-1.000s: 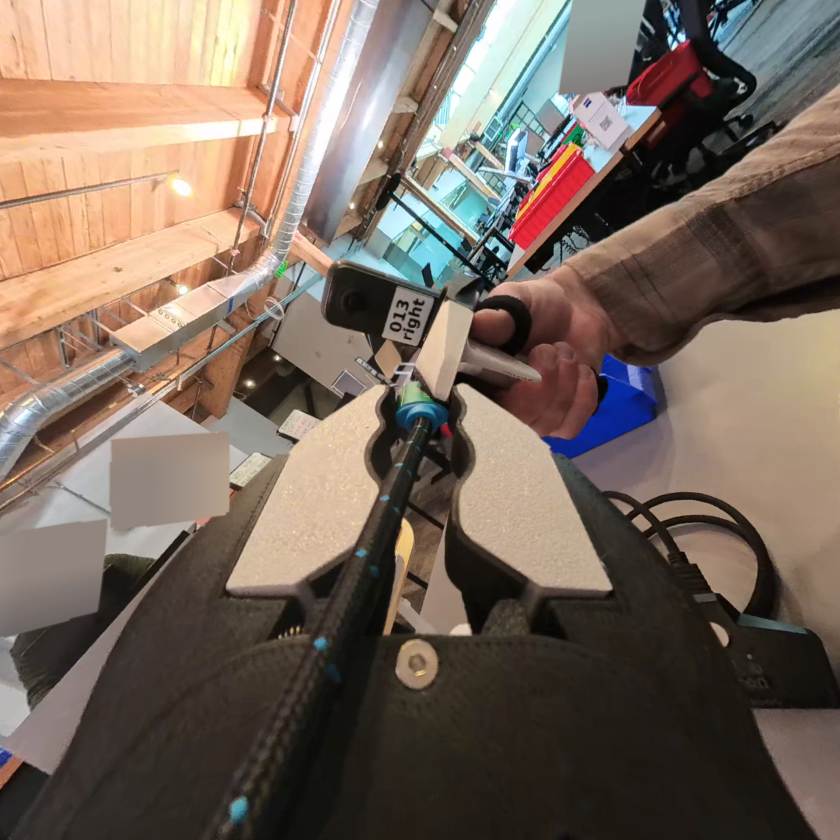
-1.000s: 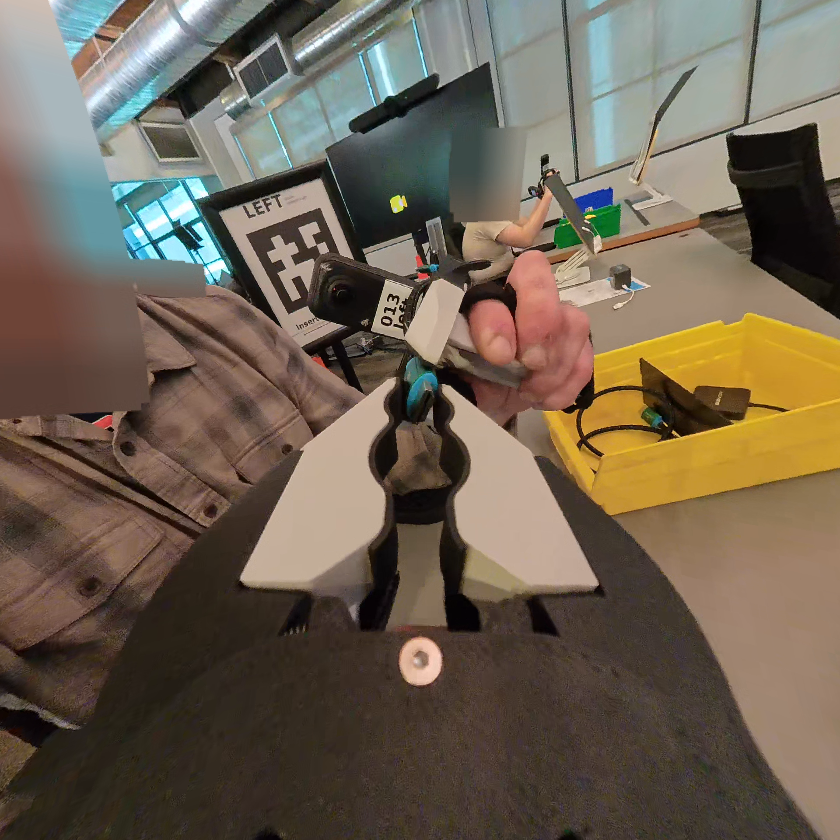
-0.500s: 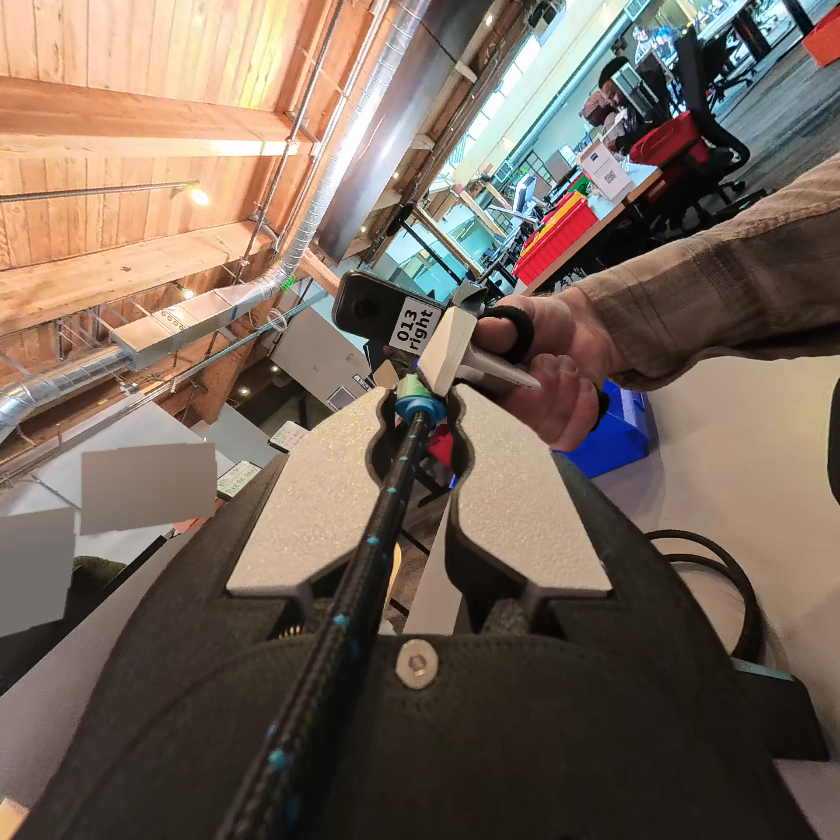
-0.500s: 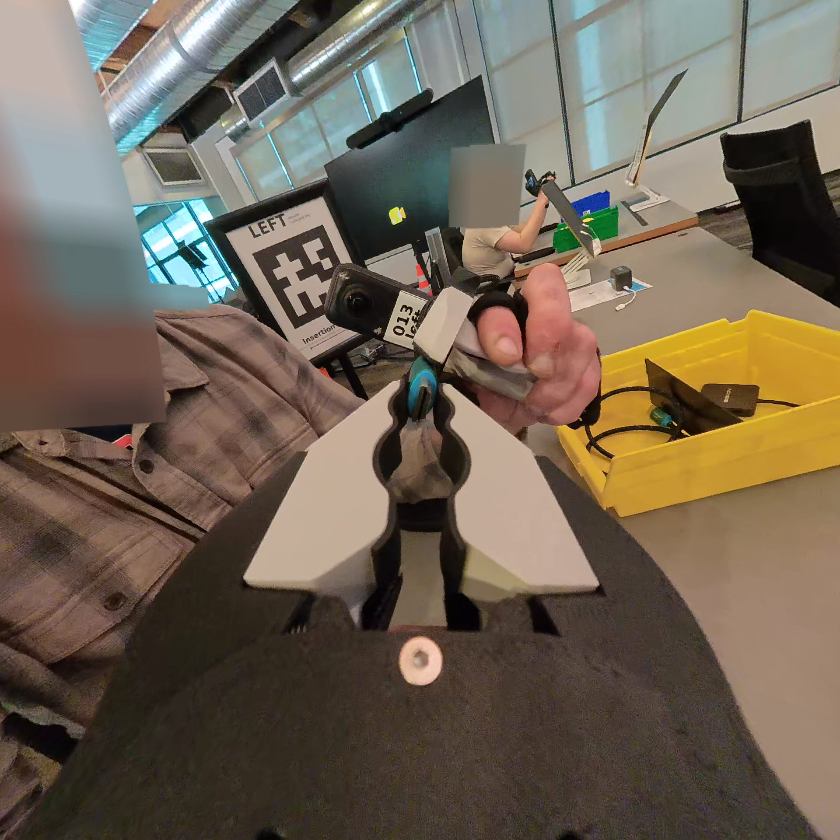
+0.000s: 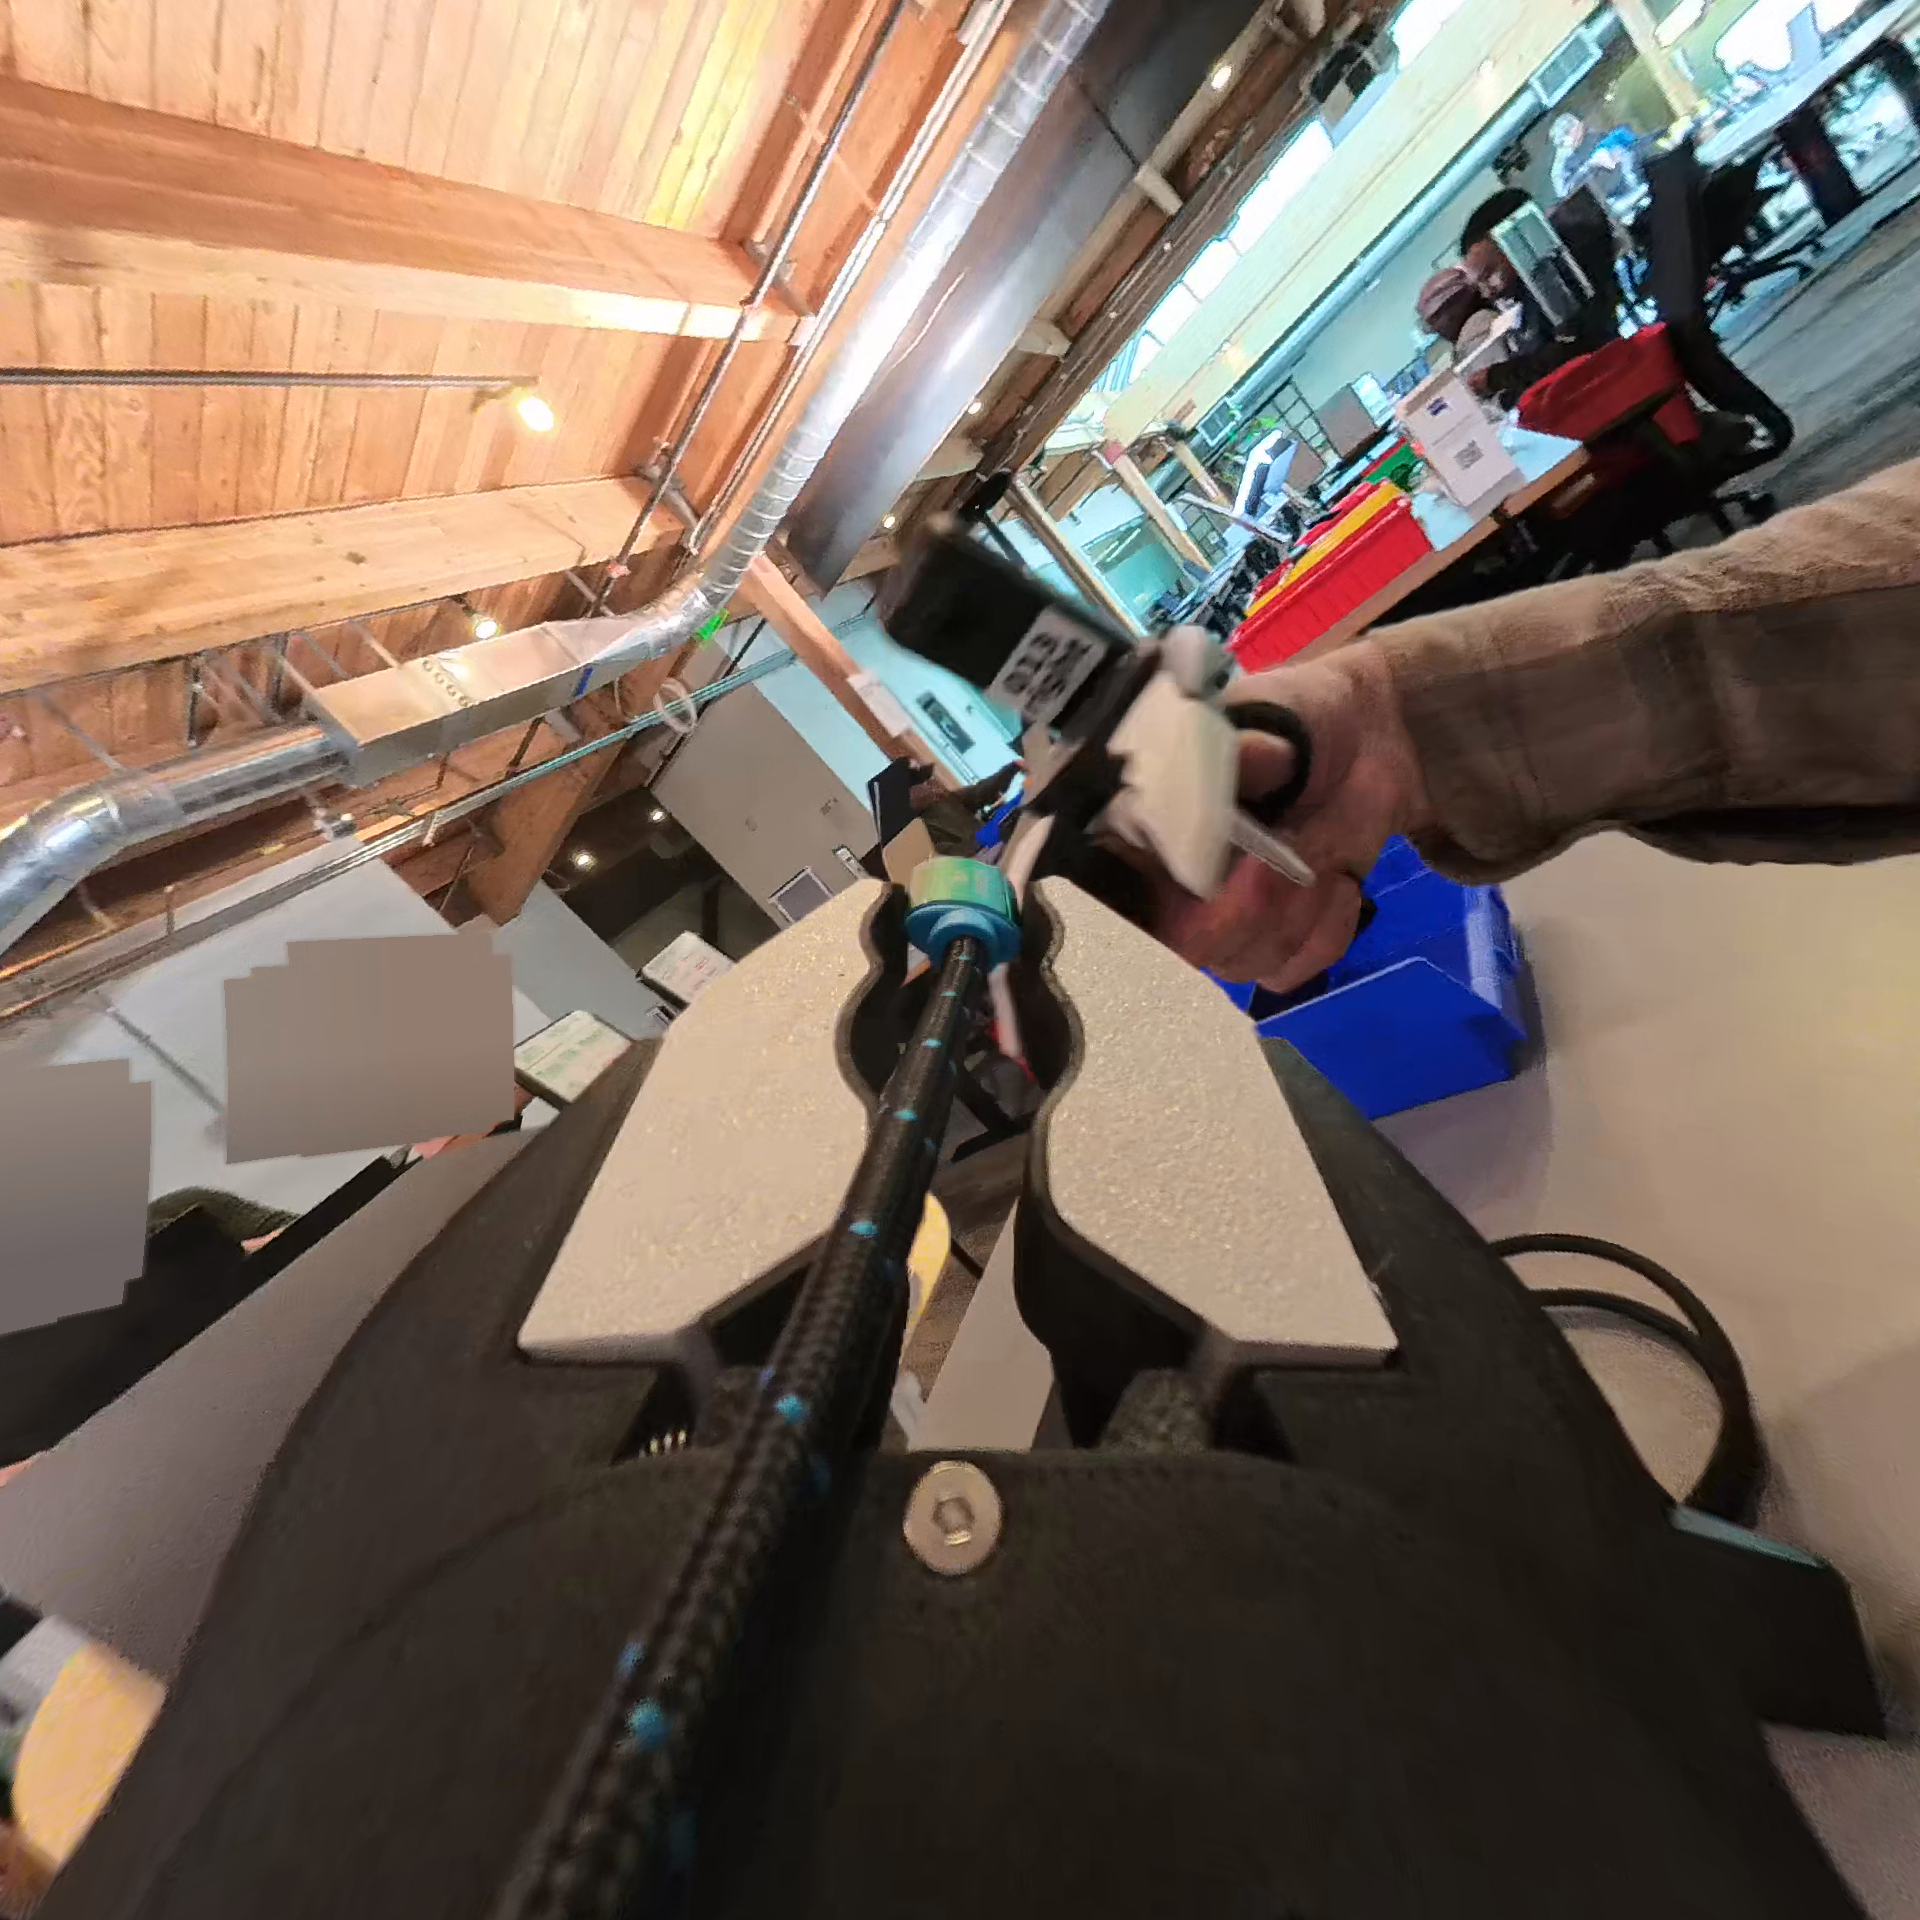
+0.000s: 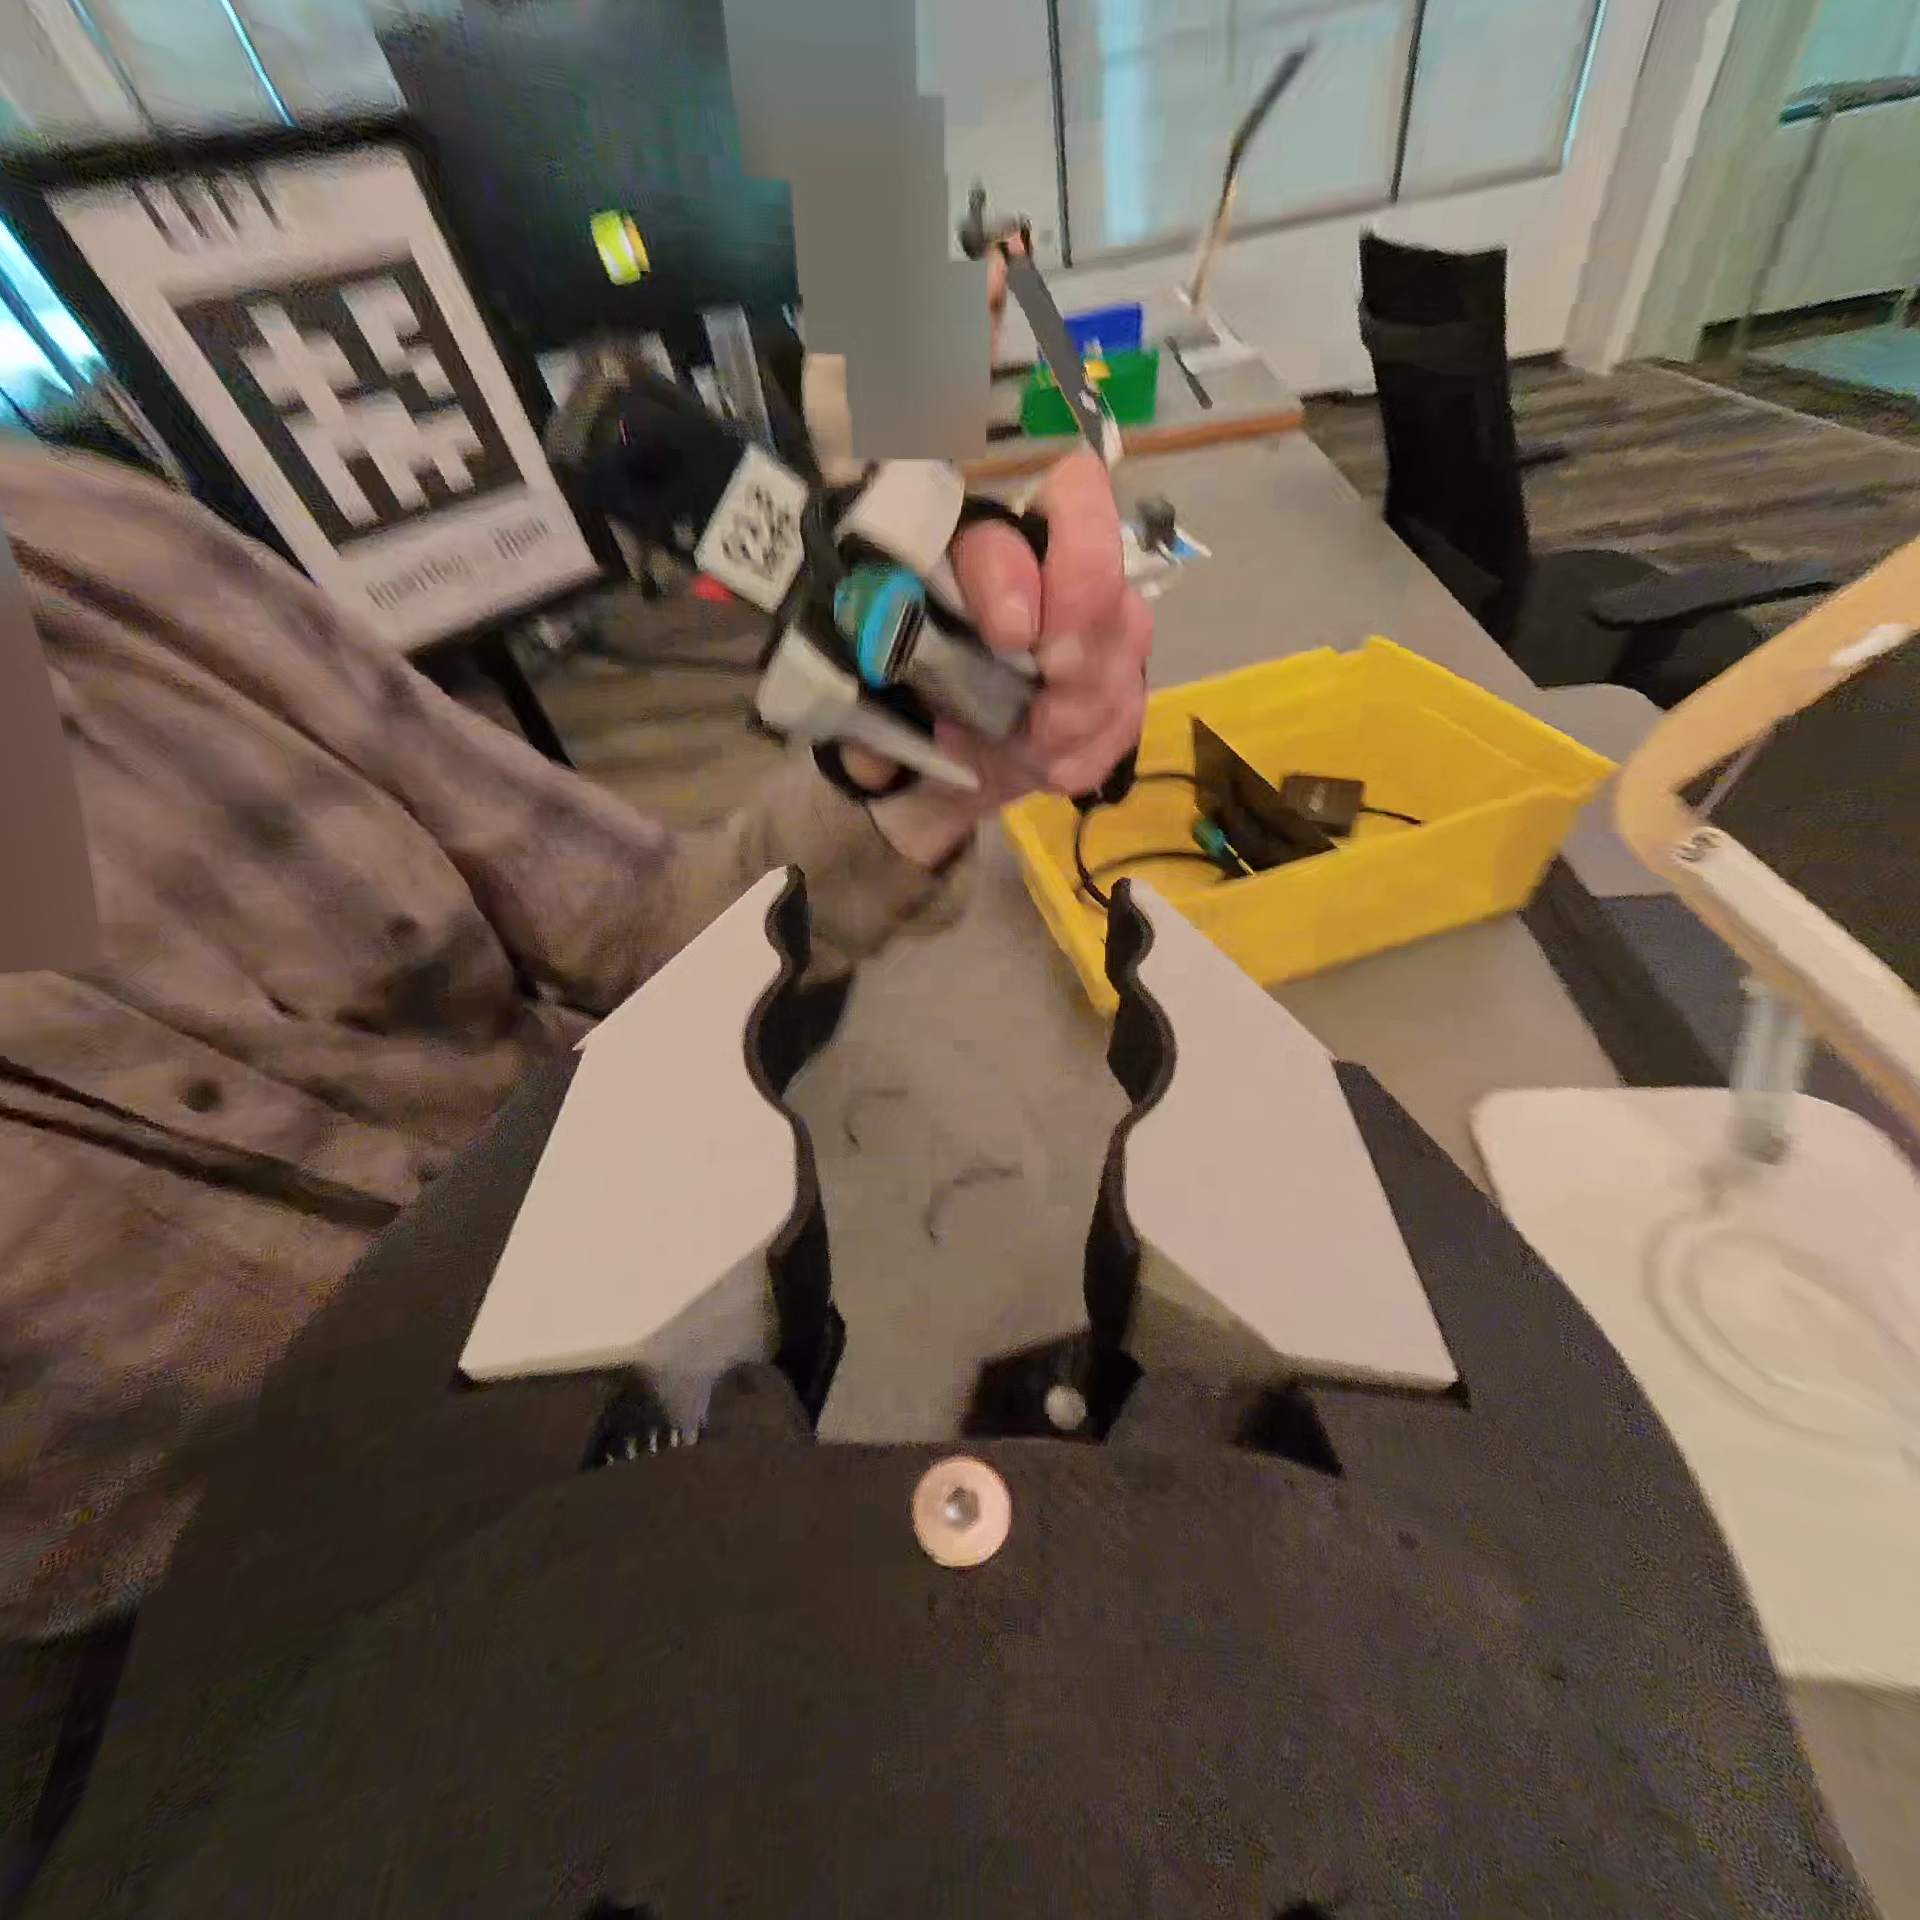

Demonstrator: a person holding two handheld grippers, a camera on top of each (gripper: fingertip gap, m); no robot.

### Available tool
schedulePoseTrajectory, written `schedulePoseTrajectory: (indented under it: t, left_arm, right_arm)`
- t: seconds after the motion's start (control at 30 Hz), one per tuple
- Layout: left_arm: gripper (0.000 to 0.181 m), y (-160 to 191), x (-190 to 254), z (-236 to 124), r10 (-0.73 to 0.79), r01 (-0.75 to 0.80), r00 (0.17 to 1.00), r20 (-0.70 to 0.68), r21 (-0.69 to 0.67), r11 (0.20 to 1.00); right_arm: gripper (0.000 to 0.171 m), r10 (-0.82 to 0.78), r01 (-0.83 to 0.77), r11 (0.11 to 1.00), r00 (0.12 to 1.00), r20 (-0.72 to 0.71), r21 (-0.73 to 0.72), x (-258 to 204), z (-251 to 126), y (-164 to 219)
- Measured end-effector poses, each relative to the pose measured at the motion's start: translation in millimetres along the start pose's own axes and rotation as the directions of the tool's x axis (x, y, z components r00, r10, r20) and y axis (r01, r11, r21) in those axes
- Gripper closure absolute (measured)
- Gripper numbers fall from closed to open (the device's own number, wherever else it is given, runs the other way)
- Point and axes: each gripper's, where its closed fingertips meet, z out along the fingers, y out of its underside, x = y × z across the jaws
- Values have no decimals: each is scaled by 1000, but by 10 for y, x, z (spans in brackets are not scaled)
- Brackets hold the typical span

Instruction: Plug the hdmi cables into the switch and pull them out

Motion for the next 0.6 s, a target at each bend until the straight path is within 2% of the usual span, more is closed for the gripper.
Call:
schedulePoseTrajectory:
  t: [0.03, 0.07, 0.1, 0.13, 0.23, 0.3, 0.47, 0.53, 0.6]
  left_arm:
    - [161, 12, -59, -43, -20, 20, 1000, 8, 2, 1000]
    - [161, 27, -109, -82, -36, 36, 999, 14, 2, 999]
    - [160, 39, -156, -118, -46, 46, 999, 25, 3, 999]
    - [160, 51, -198, -147, -55, 55, 998, 35, 4, 998]
    - [160, 102, -280, -205, -60, 60, 996, 60, -12, 998]
    - [160, 139, -304, -218, -65, 67, 996, 64, -22, 998]
    - [160, 220, -305, -205, -83, 85, 995, 61, -33, 996]
    - [160, 243, -291, -192, -84, 86, 995, 56, -39, 996]
    - [160, 257, -276, -179, -88, 90, 995, 51, -43, 995]
  right_arm:
    - [117, -93, 87, 990, 994, -51, -111, 52, -25, 163]
    - [111, -186, 157, 954, 978, -92, -256, 135, -55, 387]
    - [99, -253, 195, 899, 962, -102, -392, 203, -86, 618]
    - [99, -289, 210, 851, 953, -95, -481, 253, -103, 805]
    - [100, -345, 225, 710, 937, -50, -668, 322, -91, 1394]
    - [100, -418, 239, 570, 908, -27, -786, 408, -116, 1815]
    - [110, -597, 276, 313, 801, 38, -909, 601, -105, 2454]
    - [113, -641, 250, 244, 767, 38, -937, 704, -124, 2568]
    - [122, -665, 246, 218, 745, 40, -944, 775, -115, 2632]
